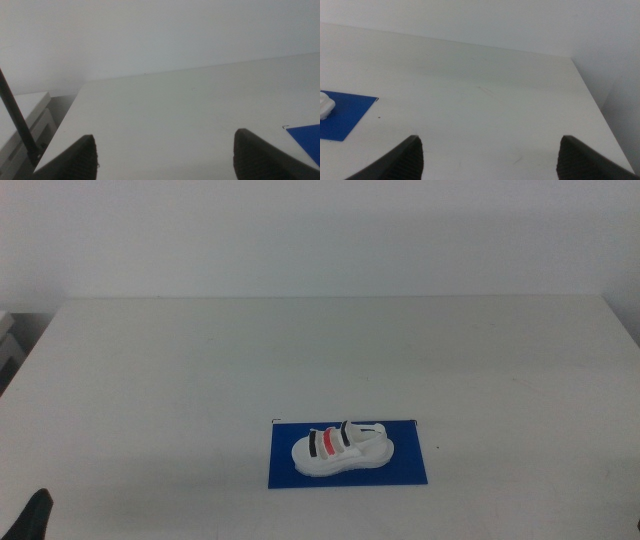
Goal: Use one arm to grab the shoe from the table and place it on the mat.
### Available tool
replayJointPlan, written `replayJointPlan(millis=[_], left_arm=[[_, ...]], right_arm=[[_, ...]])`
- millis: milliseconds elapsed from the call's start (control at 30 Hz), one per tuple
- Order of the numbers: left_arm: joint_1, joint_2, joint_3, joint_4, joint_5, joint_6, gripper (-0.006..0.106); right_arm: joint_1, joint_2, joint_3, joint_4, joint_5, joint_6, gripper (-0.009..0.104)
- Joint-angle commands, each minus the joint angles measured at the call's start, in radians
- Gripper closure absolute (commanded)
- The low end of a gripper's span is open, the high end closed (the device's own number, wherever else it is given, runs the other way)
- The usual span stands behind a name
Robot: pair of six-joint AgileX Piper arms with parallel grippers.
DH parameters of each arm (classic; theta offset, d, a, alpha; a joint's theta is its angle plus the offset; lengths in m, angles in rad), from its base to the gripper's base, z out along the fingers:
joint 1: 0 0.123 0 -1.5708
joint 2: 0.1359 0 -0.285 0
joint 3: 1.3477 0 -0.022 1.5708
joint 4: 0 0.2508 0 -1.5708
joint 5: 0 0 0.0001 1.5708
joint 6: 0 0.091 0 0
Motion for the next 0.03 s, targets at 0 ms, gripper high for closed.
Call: replayJointPlan(millis=[0], left_arm=[[-0.003, -0.015, 0.009, -0.007, -0.079, -0.008, 0.007]], right_arm=[[-0.001, 0.004, 0.005, -0.010, -0.073, -0.010, 0.017]])
